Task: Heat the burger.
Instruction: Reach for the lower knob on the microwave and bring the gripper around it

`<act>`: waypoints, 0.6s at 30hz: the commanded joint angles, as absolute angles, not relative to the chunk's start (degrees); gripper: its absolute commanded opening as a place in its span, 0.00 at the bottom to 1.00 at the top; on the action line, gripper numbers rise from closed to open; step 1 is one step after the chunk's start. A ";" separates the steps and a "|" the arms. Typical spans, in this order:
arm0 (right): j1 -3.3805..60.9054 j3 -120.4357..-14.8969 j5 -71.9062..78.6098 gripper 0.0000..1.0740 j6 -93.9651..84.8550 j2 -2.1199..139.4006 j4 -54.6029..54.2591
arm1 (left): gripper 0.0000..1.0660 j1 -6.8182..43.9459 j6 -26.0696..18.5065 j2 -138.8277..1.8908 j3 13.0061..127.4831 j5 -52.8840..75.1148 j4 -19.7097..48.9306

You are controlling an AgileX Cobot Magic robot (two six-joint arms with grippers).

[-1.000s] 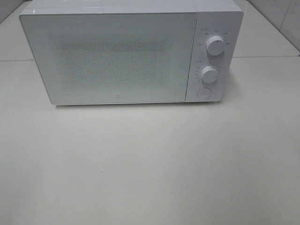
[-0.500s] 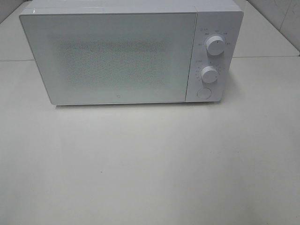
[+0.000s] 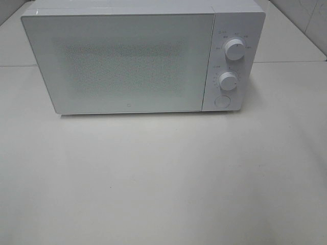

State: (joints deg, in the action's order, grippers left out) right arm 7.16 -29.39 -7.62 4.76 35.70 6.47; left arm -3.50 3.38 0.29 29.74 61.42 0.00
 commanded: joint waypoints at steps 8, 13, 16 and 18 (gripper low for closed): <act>6.88 -26.64 9.11 0.70 5.56 46.52 6.76 | 0.94 -3.61 3.32 1.09 29.62 61.31 0.00; 6.88 -23.15 19.54 0.70 5.50 49.96 6.70 | 0.94 -3.61 3.32 1.09 29.62 61.31 0.00; 6.88 -20.00 28.19 0.70 5.44 53.06 5.67 | 0.94 -3.61 3.32 1.09 29.62 61.31 0.00; 6.99 -18.11 32.89 0.70 4.18 55.58 3.38 | 0.94 -3.61 3.32 1.09 29.62 61.31 0.00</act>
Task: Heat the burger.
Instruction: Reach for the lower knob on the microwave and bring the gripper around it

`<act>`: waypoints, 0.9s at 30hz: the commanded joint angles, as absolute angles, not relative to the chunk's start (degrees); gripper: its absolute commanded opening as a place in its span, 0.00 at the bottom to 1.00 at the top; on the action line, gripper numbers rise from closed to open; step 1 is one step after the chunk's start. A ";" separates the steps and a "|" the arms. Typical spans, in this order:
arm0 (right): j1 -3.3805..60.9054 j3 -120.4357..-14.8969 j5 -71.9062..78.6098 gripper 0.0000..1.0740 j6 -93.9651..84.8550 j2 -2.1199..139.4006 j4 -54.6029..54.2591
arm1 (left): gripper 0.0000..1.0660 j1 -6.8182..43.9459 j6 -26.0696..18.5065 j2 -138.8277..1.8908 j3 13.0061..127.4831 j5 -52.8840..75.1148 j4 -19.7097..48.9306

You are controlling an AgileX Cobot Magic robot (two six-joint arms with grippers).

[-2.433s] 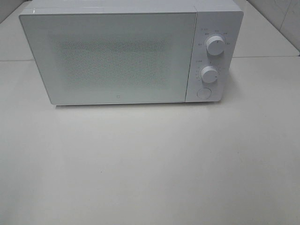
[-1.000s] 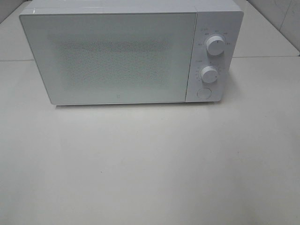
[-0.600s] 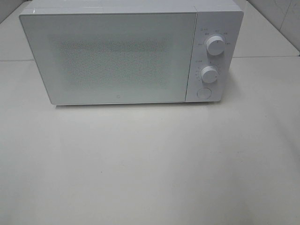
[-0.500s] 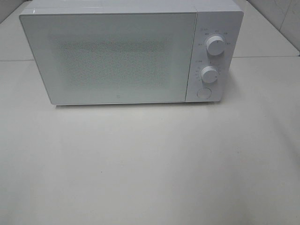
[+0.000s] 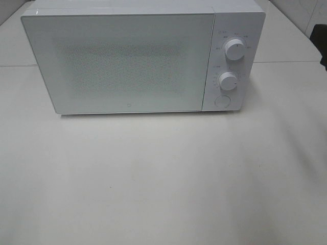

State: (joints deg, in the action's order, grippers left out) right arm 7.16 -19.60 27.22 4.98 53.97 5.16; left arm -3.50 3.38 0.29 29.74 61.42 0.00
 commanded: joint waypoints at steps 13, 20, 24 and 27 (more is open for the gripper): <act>15.47 -16.39 42.91 0.70 -7.16 66.98 -10.66 | 0.94 -3.61 3.32 1.03 29.62 61.31 0.00; 24.47 -16.50 55.00 0.70 -15.18 75.52 -23.09 | 0.94 -3.61 3.32 1.03 29.62 61.31 0.00; 29.56 -16.56 63.20 0.70 -17.99 81.02 -31.00 | 0.94 -3.61 3.32 1.03 29.62 61.31 0.00; 33.00 -17.13 68.12 0.70 -18.51 85.54 -35.98 | 0.94 -3.61 3.32 1.03 29.62 61.31 0.00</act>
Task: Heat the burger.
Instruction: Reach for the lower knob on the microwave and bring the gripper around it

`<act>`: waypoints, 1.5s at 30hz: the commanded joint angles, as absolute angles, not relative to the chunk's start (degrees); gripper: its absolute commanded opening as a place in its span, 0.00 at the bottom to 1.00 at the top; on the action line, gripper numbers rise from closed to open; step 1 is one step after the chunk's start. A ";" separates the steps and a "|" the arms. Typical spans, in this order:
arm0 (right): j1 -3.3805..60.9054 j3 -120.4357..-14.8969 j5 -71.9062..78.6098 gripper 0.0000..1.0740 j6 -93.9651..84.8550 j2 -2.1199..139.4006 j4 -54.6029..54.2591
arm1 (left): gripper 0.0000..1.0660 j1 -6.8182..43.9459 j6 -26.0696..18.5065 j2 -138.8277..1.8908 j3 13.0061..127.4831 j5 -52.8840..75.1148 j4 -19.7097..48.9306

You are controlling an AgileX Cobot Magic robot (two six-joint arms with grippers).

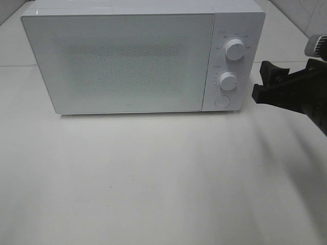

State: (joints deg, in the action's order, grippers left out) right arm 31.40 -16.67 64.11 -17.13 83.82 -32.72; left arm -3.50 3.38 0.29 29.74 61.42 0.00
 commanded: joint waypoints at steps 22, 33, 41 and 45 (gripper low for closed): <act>37.64 -33.35 68.70 0.78 -17.70 108.35 -38.62 | 0.94 -3.61 3.32 1.03 29.62 61.31 0.00; 34.49 -39.36 69.27 0.75 -18.96 113.45 -38.62 | 0.94 -3.61 3.32 1.03 29.62 61.31 0.00; 34.15 -39.88 71.28 0.74 -18.96 115.79 -38.33 | 0.94 -3.61 3.32 0.97 29.62 61.31 0.00; 34.09 -40.05 71.56 0.73 -18.96 116.02 -38.27 | 0.94 -3.61 3.32 0.97 29.62 61.31 0.00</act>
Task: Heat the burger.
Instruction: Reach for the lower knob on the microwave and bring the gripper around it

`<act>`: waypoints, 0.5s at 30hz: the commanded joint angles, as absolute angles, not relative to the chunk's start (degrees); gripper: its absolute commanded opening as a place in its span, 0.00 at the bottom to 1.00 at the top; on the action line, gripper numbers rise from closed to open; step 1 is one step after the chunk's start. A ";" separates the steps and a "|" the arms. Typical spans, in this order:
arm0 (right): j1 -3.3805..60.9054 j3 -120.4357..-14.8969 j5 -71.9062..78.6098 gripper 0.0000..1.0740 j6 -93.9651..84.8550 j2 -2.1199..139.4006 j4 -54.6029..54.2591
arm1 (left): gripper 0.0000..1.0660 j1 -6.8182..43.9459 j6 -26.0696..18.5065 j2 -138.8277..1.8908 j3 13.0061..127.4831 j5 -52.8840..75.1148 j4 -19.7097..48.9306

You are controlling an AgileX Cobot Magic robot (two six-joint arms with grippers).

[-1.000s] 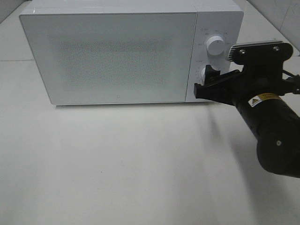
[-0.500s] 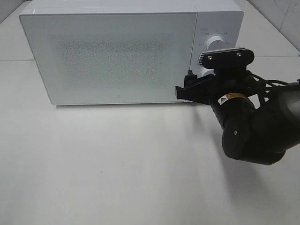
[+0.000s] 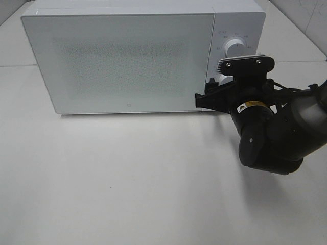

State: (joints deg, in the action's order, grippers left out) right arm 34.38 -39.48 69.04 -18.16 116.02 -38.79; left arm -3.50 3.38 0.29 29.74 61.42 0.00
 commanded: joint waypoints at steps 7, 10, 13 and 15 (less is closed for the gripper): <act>33.92 -42.23 71.22 0.71 -19.88 117.00 -38.33 | 0.94 -3.61 3.32 0.97 29.62 61.31 0.00; 33.92 -43.03 71.16 0.71 -20.00 117.63 -38.39 | 0.94 -3.61 3.32 0.97 29.62 61.31 0.00; 33.46 -43.26 71.28 0.71 -20.00 118.03 -38.56 | 0.94 -3.61 3.32 0.97 29.62 61.31 0.00; 33.40 -43.26 71.22 0.71 -19.94 118.03 -38.56 | 0.94 -3.61 3.32 0.97 29.62 61.31 0.00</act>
State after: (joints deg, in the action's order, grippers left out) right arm 33.86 -42.74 69.10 -19.48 118.03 -38.79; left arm -3.50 3.38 0.29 29.74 61.42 0.00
